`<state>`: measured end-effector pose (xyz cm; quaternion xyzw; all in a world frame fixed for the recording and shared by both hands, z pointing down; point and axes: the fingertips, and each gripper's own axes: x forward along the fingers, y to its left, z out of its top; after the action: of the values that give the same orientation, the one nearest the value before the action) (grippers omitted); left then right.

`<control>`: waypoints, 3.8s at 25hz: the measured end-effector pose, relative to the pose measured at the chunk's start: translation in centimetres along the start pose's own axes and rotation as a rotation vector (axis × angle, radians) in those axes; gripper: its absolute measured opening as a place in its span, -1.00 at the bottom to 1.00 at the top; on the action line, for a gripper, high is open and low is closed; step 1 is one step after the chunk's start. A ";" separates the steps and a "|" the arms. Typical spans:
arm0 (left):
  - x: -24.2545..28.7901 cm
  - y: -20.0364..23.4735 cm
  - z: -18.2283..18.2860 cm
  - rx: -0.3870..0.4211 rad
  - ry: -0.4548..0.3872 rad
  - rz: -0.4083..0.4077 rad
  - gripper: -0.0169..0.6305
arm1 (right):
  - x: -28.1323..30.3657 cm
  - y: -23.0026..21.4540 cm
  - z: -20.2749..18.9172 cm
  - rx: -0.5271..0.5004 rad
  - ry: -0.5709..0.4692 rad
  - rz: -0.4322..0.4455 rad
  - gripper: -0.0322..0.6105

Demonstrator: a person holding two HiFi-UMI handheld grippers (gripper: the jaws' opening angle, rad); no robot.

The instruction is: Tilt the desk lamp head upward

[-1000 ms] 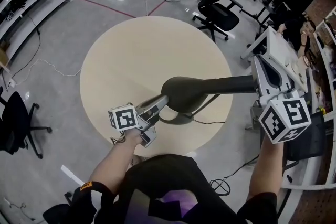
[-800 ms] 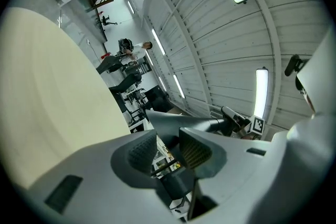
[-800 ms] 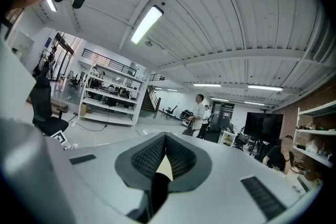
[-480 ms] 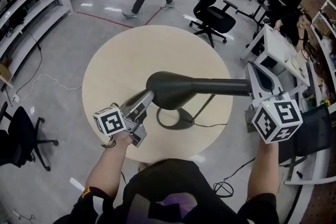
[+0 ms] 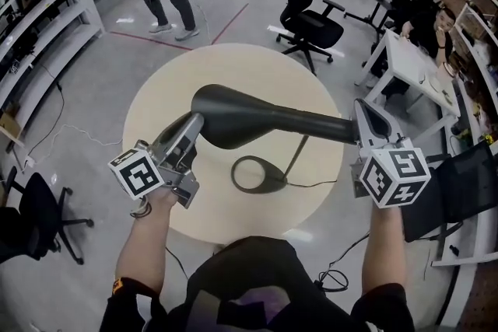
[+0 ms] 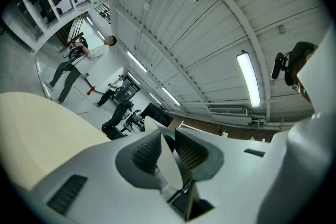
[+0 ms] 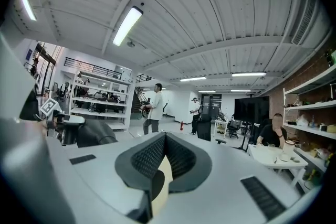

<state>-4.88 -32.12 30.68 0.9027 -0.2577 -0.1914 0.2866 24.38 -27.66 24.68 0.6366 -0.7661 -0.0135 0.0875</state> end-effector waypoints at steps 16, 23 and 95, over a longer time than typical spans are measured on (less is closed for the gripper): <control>3.4 -7.6 6.3 0.256 0.002 -0.053 -0.60 | 0.2 0.5 -3.3 0.119 0.001 0.016 -0.86; 5.3 -11.9 7.9 0.340 -0.003 -0.117 -0.62 | 0.3 0.9 -5.0 0.116 0.015 -0.009 -0.86; -8.6 -4.7 -26.4 0.563 0.283 0.679 -0.80 | -8.2 13.9 -21.4 0.055 0.039 0.336 -0.86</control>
<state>3.01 -12.79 49.61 0.8272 -0.5388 0.1159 0.1093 15.56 -15.04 46.59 0.5018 -0.8600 0.0345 0.0858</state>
